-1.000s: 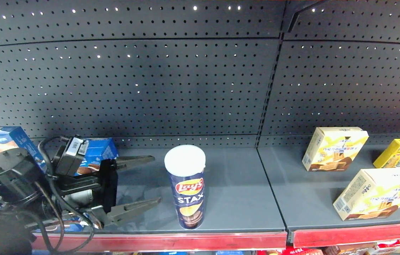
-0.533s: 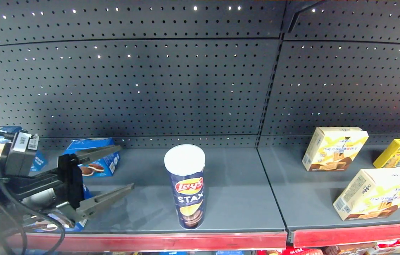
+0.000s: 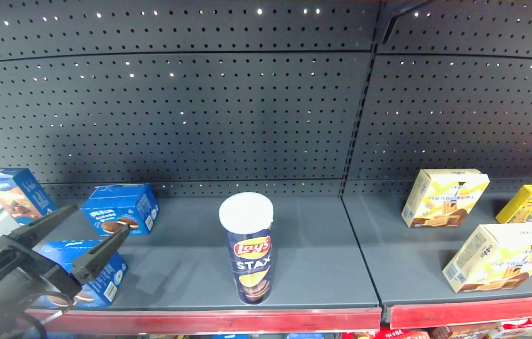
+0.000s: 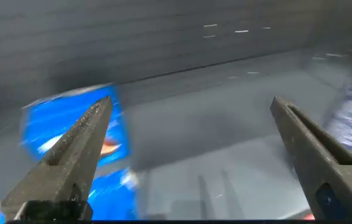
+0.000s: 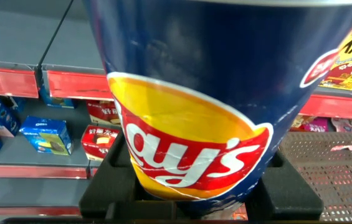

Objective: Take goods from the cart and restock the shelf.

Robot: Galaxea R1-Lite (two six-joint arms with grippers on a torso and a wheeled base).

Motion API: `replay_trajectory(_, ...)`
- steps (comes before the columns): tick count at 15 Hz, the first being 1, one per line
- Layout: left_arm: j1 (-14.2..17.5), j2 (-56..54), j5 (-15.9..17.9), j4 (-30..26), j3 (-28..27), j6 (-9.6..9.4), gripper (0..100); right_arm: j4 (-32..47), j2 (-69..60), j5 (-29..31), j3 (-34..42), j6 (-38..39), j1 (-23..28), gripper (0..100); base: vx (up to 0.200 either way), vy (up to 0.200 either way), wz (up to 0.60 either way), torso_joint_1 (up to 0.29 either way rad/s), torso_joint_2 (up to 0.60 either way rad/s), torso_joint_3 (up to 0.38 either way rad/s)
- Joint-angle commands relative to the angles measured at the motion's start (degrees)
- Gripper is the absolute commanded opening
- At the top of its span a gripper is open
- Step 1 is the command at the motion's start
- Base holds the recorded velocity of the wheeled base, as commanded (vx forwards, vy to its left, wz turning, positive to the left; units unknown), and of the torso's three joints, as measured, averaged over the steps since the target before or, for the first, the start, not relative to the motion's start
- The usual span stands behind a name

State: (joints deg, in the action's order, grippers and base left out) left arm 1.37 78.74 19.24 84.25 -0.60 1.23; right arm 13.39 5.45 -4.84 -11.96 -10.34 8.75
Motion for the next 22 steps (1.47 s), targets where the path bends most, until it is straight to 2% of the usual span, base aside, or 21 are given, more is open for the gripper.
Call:
replay_trajectory(1, 0.3, -7.3, -5.4, -4.1, 0.6, 0.26, 100, -0.6, 0.1, 0.0, -0.2, 0.0, 0.0, 0, 0.000, 0.000, 0.00, 0.000, 0.00, 0.000)
replay_trajectory(2, 0.5, -9.3, -7.5, -6.7, 0.6, 0.35, 100, -0.9, 0.1, 0.0, -0.3, 0.0, 0.0, 0, 0.000, 0.000, 0.00, 0.000, 0.00, 0.000)
replay_trajectory(3, 2.1, -12.0, -8.6, -9.9, 0.6, 0.09, 100, -1.0, 0.0, 0.1, -0.3, 0.0, 0.0, 0, 0.000, 0.000, 0.00, 0.000, 0.00, 0.000)
replay_trajectory(5, 4.5, -18.2, -8.9, -17.5, 0.6, -0.09, 100, -1.0, 0.0, 0.0, -0.5, 0.0, -0.1, 0, 0.000, 0.000, 0.00, 0.000, 0.00, 0.000)
replay_trajectory(6, 4.9, -27.2, -9.4, -28.8, 0.6, 0.00, 100, -1.3, 0.0, 0.1, -0.4, 0.0, 0.0, 0, 0.000, 0.000, 0.00, 0.000, 0.00, 0.000)
replay_trajectory(7, 5.0, -32.4, -10.3, -34.9, 0.6, 0.00, 100, -1.8, 0.0, 0.1, -0.3, 0.0, 0.0, 0, 0.000, 0.000, 0.00, 0.000, 0.00, 0.000)
replay_trajectory(8, 5.0, -41.5, -12.1, -46.3, -0.2, 0.00, 100, -2.1, 0.0, 0.0, -0.3, 0.0, 0.0, 0, 0.000, 0.000, 0.00, 0.000, 0.00, 0.000)
replay_trajectory(9, 5.1, -48.2, -13.5, -55.0, -1.5, 0.18, 100, -2.1, 0.0, 0.1, -0.3, 0.0, 0.0, 0, 0.000, 0.000, 0.00, 0.000, 0.00, 0.000)
replay_trajectory(11, 5.1, -58.2, -15.2, -66.8, -2.4, 0.18, 100, -2.1, 0.1, 0.1, -0.2, 0.0, 0.0, 0, 0.000, 0.000, 0.00, 0.000, 0.00, 0.000)
replay_trajectory(13, 5.1, -65.0, -16.4, -72.6, -2.7, 0.26, 100, -2.2, 0.1, 0.1, -0.3, 0.0, 0.0, 0, 0.000, 0.000, 0.00, 0.000, 0.00, 0.000)
replay_trajectory(14, 5.1, -68.8, -18.3, -76.5, -3.3, 0.26, 100, -2.2, 0.1, 0.1, -0.3, 0.0, 0.0, 0, 0.000, 0.000, 0.00, 0.000, 0.00, 0.000)
replay_trajectory(17, 5.2, -72.9, -25.0, -79.8, -2.1, -0.53, 100, -2.2, 0.1, 0.1, -0.3, 0.0, 0.0, 0, 0.000, 0.000, 0.00, 0.000, 0.00, 0.000)
replay_trajectory(20, 5.2, -73.0, -26.3, -79.5, 0.3, -1.32, 100, -2.6, 0.1, 0.0, -0.2, 0.0, 0.0, 0, 0.000, 0.000, 0.00, 0.000, 0.00, 0.000)
replay_trajectory(22, 5.2, -73.0, -26.3, -81.6, 0.6, -1.32, 100, -2.6, 0.0, -0.1, -0.1, 0.1, -0.1, 0, 0.000, 0.000, 0.00, 0.000, 0.00, 0.000)
